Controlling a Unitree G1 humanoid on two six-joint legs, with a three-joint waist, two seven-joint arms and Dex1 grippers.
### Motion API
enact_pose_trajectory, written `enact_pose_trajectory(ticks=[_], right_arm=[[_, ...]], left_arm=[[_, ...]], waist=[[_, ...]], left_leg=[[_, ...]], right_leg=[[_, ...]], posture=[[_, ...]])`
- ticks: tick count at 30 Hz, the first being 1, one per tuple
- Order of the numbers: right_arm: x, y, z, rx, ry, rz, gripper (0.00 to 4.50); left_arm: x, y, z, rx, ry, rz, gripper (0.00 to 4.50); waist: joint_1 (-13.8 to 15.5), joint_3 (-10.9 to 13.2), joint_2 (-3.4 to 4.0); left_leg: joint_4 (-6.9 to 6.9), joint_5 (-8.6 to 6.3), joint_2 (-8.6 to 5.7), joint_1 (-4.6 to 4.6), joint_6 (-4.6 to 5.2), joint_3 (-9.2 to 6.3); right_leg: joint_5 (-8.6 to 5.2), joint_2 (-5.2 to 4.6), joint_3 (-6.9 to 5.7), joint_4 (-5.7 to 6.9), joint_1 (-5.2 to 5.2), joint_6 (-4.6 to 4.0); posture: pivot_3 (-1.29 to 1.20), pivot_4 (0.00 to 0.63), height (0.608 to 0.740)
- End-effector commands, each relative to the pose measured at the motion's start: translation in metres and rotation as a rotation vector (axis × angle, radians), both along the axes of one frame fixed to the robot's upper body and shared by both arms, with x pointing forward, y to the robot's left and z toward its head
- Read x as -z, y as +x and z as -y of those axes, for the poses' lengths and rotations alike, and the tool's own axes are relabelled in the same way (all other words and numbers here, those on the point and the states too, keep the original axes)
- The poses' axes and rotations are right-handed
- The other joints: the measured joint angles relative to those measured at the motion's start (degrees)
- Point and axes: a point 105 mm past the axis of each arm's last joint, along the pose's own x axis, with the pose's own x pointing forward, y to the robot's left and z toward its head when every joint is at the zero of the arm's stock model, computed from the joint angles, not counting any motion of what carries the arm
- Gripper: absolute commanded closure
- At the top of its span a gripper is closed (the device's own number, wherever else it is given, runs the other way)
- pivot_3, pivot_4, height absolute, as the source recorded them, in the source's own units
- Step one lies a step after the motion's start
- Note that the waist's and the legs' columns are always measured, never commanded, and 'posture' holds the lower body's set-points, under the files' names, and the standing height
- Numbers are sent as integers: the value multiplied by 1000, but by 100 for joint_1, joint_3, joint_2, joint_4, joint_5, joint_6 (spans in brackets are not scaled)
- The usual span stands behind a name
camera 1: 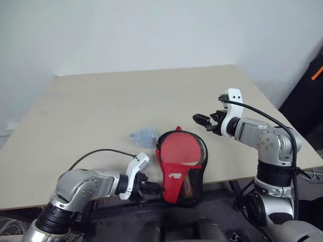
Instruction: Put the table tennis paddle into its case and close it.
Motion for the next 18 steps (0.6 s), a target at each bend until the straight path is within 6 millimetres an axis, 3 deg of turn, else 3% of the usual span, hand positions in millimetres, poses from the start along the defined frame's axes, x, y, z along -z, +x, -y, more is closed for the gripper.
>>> enact_pose_trajectory(ticks=[1,8,18], right_arm=[[-19,1,-4,-20,17,71,0],[-18,0,-5,-17,18,68,0],[-18,-1,-3,-3,23,67,0]], left_arm=[[-16,1,18,13,-87,11,4480],[-23,7,43,28,-129,1,4480],[-12,5,44,14,-87,-57,4480]], waist=[[-3,0,-4],[-5,0,-5],[-3,0,-5]], left_leg=[[2,0,0,1,0,0],[5,0,-2,4,1,-2],[7,0,-3,4,1,-4]], right_leg=[[3,0,0,1,1,5],[7,2,0,0,8,12],[7,3,0,1,11,12]], posture=[[0,0,740],[0,0,740],[0,0,740]])
